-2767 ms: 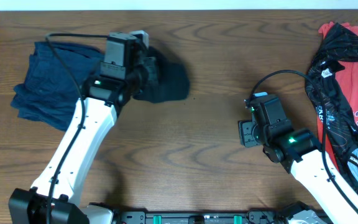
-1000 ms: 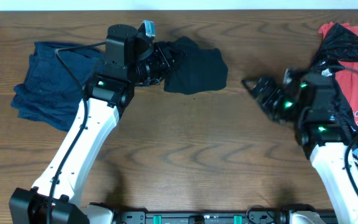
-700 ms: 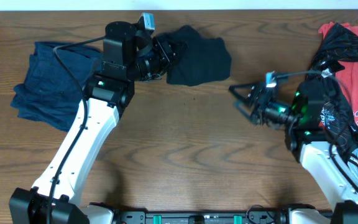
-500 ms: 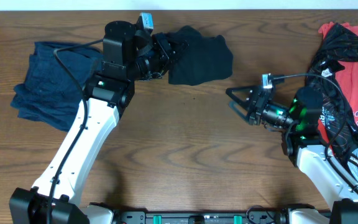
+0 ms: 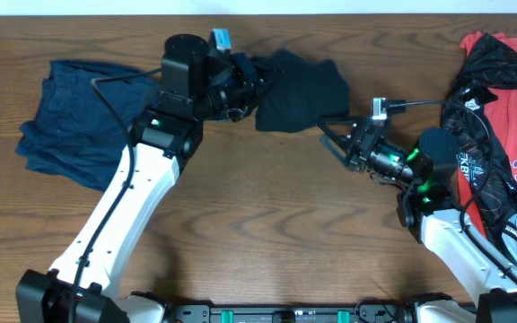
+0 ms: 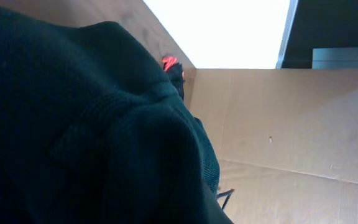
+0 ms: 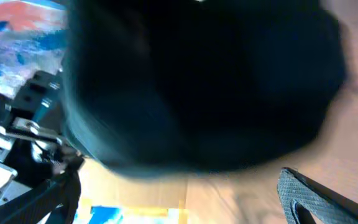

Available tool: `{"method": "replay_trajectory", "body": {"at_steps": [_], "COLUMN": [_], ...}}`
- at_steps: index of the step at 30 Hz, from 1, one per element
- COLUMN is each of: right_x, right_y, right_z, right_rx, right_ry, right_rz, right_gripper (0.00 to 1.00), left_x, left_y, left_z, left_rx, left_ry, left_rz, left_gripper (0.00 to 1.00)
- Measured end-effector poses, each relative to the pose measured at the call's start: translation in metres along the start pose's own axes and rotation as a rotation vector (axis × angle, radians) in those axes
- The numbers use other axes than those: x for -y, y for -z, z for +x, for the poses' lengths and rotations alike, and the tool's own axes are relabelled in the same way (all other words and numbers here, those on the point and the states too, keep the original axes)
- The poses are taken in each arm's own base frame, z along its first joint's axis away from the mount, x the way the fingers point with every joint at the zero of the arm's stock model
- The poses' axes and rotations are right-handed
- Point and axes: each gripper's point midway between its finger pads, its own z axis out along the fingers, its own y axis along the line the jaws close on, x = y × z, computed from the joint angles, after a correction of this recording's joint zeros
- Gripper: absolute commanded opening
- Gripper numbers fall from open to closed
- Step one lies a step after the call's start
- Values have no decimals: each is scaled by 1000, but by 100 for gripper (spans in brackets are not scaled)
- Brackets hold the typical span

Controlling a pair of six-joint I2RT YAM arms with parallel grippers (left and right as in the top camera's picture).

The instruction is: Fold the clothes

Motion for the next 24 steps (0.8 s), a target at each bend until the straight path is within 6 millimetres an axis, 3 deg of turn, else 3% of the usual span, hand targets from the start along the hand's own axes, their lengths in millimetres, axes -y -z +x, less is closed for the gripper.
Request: {"method": "replay_trajectory", "body": {"at_steps": [12,20,24], "right_x": [0,-2,2], "right_y": [0,-15,-17], "right_z": [-19,-3,-6], "right_rx": [114,94,120], "right_ry": [-27,-40,-47], "right_rz": [9,11,24], "right_gripper": [99,99,99], "left_x": [-2,7,9], "left_y": [-3,-4,-5], "left_z": [9,6,9], "left_rx": [-20,-7,-13], "left_ry": [31,41,46], "left_rz": [-13,21,24], "left_gripper": [6,6,7]}}
